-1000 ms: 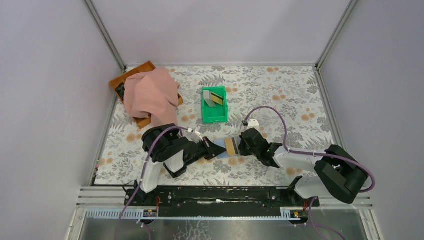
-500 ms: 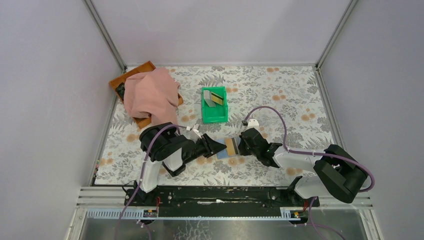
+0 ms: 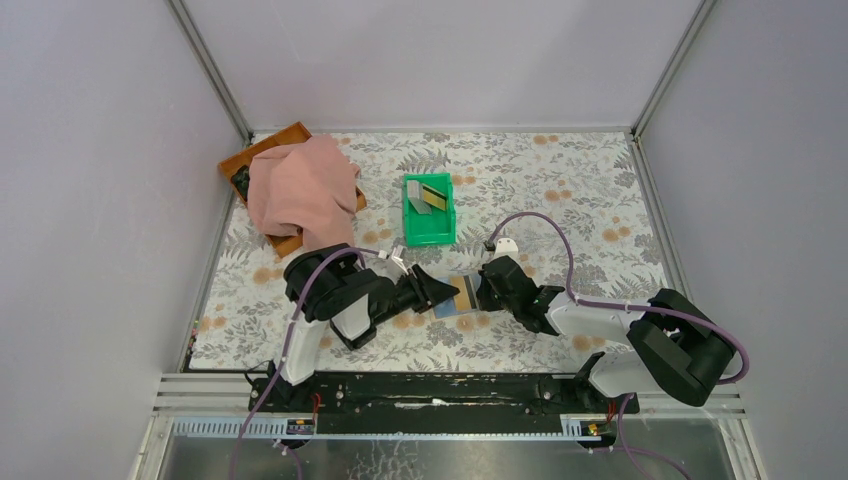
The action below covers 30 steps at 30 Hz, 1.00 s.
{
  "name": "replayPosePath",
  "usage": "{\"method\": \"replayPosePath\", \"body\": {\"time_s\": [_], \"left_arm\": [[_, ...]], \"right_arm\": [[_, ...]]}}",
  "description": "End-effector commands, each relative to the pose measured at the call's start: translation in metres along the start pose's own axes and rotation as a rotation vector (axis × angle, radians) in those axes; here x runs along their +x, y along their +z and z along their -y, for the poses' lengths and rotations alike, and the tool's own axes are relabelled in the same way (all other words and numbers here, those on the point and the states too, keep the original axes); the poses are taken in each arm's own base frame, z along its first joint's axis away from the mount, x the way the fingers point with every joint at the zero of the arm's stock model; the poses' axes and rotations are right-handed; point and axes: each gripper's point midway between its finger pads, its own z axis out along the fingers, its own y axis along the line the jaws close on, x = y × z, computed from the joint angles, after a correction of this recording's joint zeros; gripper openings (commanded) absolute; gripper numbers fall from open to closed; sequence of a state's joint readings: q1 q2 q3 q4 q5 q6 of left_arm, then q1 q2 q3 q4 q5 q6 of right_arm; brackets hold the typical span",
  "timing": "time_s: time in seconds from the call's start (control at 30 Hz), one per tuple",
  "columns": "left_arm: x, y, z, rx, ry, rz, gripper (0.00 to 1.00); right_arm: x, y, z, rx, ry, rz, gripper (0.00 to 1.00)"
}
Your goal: Take the credit cards out of the card holder
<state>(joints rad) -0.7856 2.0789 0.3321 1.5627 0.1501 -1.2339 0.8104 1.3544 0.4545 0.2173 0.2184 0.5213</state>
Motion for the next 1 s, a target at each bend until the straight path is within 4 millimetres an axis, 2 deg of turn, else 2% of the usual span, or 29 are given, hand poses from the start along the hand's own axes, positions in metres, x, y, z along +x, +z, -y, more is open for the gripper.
{"method": "replayPosePath", "body": {"time_s": [0.0, 0.2, 0.5, 0.67, 0.97], "left_arm": [[0.013, 0.007, -0.002, 0.015, 0.016, -0.033, 0.46], [0.019, 0.017, 0.014, 0.069, 0.012, -0.057, 0.44], [0.020, 0.016, 0.013, 0.062, 0.006, -0.052, 0.38], [0.023, 0.026, 0.021, 0.092, -0.011, -0.065, 0.32], [0.024, 0.034, 0.021, 0.081, -0.014, -0.057, 0.41]], "right_arm": [[0.026, 0.000, 0.007, 0.020, -0.024, -0.098, 0.00], [0.027, 0.001, 0.007, 0.022, -0.025, -0.104, 0.00], [0.028, 0.001, 0.007, 0.017, -0.024, -0.107, 0.00], [0.030, 0.001, 0.007, 0.019, -0.025, -0.115, 0.00], [0.030, 0.000, 0.009, 0.021, -0.024, -0.113, 0.00]]}}
